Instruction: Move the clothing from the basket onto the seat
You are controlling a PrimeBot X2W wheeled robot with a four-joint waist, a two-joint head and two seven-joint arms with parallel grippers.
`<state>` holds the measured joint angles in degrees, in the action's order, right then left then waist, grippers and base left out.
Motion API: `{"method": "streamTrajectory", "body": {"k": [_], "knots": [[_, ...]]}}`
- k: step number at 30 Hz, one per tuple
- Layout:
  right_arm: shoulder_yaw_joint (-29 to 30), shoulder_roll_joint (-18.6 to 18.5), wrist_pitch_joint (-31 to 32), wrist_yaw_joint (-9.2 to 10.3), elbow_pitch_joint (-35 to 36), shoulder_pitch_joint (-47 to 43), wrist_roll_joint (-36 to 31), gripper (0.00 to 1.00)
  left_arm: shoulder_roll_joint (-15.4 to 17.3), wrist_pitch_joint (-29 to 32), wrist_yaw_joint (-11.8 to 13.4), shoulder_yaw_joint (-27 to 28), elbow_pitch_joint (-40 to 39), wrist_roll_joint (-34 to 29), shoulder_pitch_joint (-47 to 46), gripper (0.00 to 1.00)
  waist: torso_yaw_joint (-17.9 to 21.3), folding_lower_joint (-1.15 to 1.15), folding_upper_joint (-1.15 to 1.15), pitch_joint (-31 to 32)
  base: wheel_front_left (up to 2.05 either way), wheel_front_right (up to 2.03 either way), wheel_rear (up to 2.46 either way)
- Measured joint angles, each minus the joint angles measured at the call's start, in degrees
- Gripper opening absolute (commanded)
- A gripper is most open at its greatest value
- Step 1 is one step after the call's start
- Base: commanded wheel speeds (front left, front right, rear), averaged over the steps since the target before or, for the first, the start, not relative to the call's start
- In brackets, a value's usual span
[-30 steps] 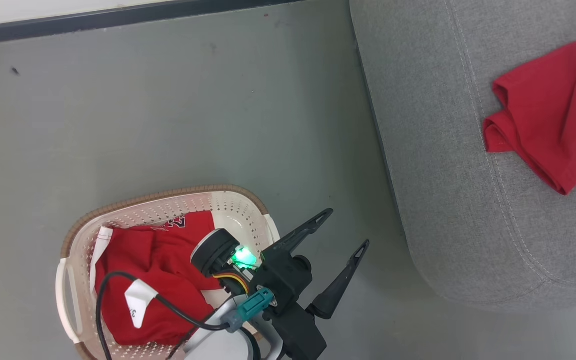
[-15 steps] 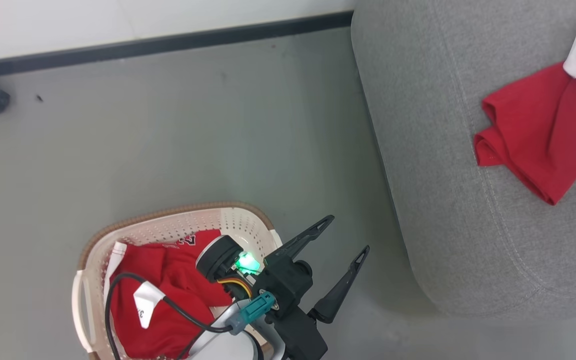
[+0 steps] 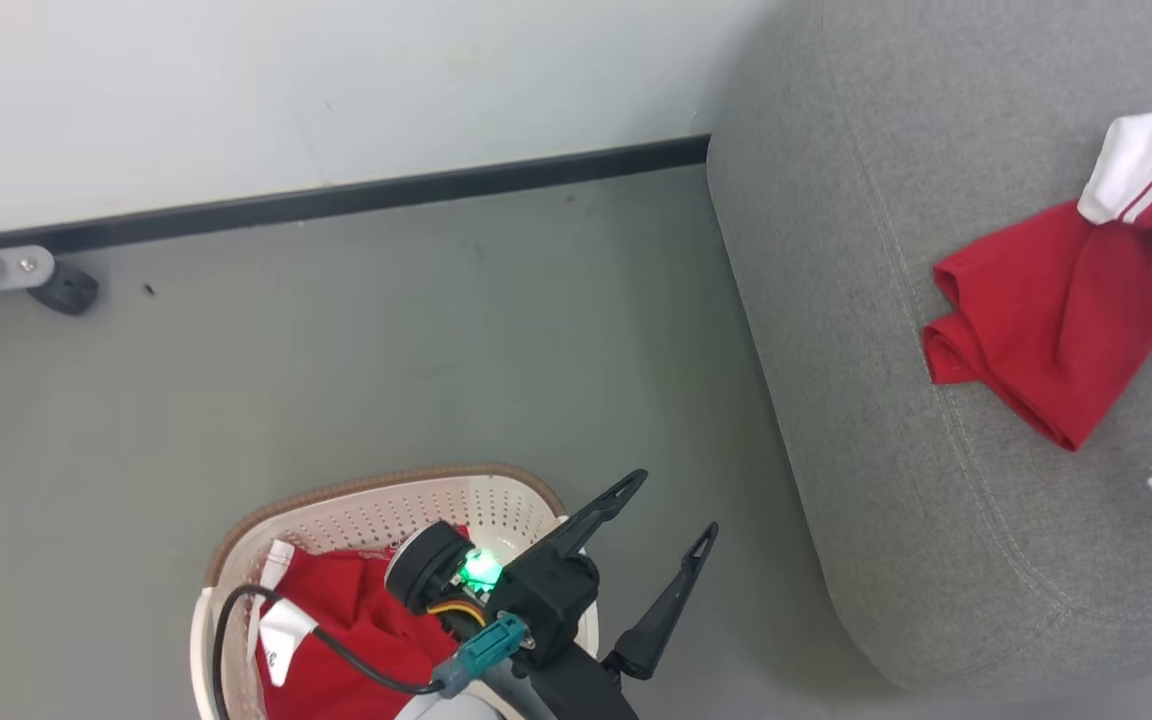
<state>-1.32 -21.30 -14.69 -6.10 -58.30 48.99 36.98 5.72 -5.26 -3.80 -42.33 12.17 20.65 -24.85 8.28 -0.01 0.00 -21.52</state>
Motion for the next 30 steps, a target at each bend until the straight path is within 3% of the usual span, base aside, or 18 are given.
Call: {"method": "streamTrajectory", "body": {"k": [12, 24, 30], "knots": [[-4.0, 4.2, 0.0, -0.47, 8.4, -8.4, -4.1, 1.00, -0.2, -2.5, 2.6, 3.0, 1.8, 1.5, 4.1, 1.00, -1.4, 0.00, 0.00, 6.5, 0.00, 0.00, 0.00], [-9.5, 7.7, 0.0, -0.96, 17.9, -18.7, -9.0, 1.00, 0.5, -4.7, 7.6, 8.0, 3.3, 4.1, 9.2, 1.00, -4.6, 0.00, -0.01, 12.4, 0.00, 0.00, 0.00], [-11.4, 8.9, 0.0, -0.96, 22.5, -23.4, -11.7, 1.00, 2.4, -5.5, 9.3, 11.8, 3.4, 4.5, 11.9, 1.00, -6.4, 0.00, -0.01, 15.0, 0.00, 0.00, 0.00]]}}
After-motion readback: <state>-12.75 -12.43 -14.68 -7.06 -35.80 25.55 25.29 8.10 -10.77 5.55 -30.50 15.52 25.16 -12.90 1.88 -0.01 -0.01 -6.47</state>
